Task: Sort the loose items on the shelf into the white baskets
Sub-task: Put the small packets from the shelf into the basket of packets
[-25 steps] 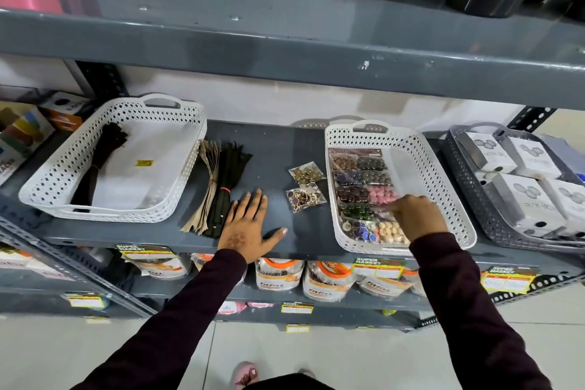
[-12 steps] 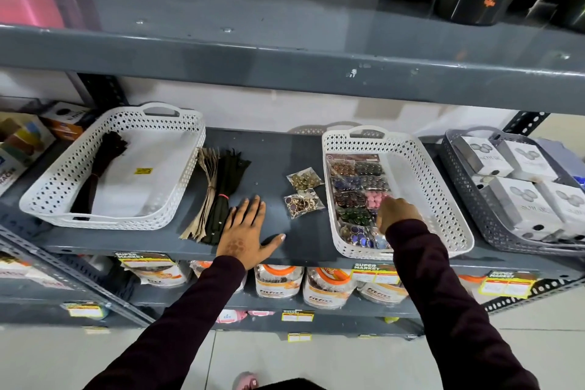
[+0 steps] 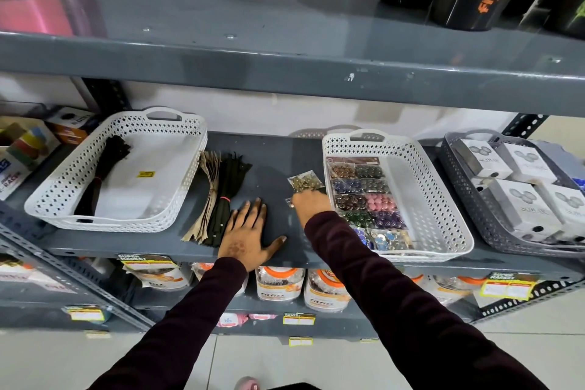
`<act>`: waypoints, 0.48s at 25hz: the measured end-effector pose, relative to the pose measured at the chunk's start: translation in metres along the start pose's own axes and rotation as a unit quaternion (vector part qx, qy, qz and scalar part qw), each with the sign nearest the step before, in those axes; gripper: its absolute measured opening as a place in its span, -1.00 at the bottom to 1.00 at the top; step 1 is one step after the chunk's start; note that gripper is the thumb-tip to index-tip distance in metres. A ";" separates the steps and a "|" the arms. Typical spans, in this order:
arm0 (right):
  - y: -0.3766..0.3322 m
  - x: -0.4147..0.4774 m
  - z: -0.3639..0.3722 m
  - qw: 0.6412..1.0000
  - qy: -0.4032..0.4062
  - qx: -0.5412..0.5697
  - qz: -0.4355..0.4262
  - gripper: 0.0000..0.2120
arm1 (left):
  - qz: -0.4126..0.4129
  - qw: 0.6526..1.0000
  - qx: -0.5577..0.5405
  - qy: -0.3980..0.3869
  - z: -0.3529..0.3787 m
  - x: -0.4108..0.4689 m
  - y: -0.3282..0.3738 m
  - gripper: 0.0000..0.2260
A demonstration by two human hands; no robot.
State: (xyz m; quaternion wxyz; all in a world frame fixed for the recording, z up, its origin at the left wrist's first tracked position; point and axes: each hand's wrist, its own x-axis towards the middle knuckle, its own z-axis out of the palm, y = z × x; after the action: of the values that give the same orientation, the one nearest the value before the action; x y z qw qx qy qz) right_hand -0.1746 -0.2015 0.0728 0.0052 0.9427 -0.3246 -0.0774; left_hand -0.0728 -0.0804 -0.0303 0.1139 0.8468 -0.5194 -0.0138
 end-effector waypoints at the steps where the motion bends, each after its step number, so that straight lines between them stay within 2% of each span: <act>1: -0.001 -0.002 -0.004 0.999 0.029 0.012 0.003 -0.70 | 0.002 1.000 -0.001 0.000 0.000 0.000 0.000 -0.14; 3: 0.005 -0.010 -0.013 0.993 0.104 0.048 0.033 -0.70 | 0.008 1.000 -0.001 0.008 0.000 -0.001 0.000 -0.14; 5: 0.030 -0.023 -0.020 0.978 0.169 0.066 0.102 -0.72 | 0.009 1.000 -0.009 0.011 0.001 -0.001 0.000 -0.15; 7: 0.060 -0.038 -0.021 0.965 0.181 0.072 0.174 -0.75 | 0.006 1.000 -0.004 0.011 0.002 0.000 0.001 -0.15; 9: 0.077 -0.045 -0.013 0.975 0.100 0.069 0.188 -0.73 | 0.006 1.000 0.006 0.005 0.002 0.000 0.000 -0.15; 12: 0.076 -0.049 0.006 0.984 -0.033 0.090 0.151 -0.70 | 0.007 1.000 0.007 0.001 0.004 0.000 -0.001 -0.16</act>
State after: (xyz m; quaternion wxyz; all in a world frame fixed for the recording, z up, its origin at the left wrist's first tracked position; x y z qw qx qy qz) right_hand -0.2598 -0.2317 0.0789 -0.0784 0.8762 -0.4692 -0.0775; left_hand -0.0726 -0.0811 -0.0347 0.1085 0.8440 -0.5252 -0.0088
